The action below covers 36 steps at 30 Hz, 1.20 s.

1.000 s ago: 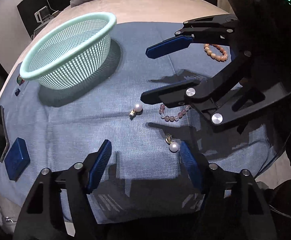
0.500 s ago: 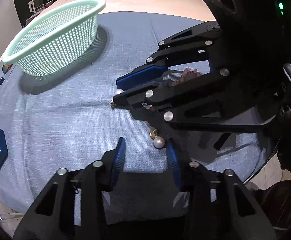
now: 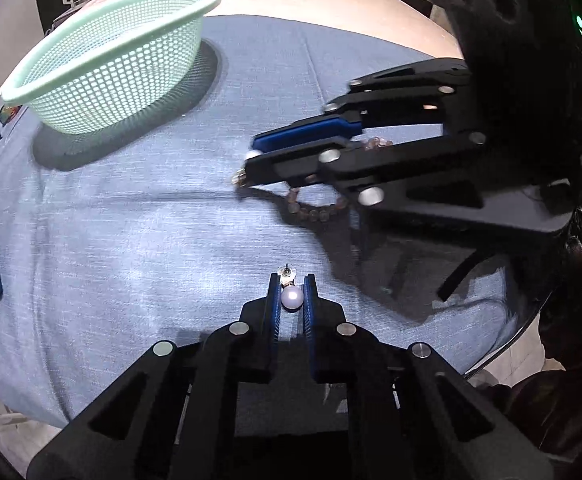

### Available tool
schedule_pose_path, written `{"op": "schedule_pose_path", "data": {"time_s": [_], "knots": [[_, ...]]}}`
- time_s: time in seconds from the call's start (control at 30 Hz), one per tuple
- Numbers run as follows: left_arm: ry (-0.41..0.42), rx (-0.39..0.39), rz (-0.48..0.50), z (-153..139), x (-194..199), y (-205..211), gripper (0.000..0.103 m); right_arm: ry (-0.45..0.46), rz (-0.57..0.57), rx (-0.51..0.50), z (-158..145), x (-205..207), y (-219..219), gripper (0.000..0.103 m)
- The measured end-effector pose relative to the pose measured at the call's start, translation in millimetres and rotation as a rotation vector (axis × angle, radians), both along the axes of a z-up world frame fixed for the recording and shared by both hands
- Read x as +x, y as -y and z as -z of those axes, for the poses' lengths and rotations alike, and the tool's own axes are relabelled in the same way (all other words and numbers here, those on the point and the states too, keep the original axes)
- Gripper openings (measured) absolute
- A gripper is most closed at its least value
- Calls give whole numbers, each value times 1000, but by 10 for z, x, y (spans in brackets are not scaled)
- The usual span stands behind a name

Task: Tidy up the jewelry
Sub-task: 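Carry both pearl earrings over the green basket and open both tools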

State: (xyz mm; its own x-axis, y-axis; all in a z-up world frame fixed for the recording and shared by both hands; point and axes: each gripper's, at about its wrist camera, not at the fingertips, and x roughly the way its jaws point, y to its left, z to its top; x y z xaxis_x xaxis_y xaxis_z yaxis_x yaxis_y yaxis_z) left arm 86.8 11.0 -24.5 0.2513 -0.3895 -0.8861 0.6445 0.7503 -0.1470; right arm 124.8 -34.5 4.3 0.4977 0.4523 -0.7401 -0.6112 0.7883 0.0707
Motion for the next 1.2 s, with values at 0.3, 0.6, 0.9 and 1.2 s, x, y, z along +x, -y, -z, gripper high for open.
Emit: {"op": "schedule_pose_path", "data": {"time_s": [0.3,0.6,0.9,1.2], "knots": [[78,-3,-77,-385,219,-329,12,95,9,50,-468,14,167,12],[222,8,-102,-1061,313,-391,12,181,133,20,-950,437,148,12],[221,-17,-78,-1182,812,-388,12,175,180,42,-1012,904,53,12],[155,-35,-83,-814,1190,-322,12,95,212,26,-589,1246,-29,12]]}}
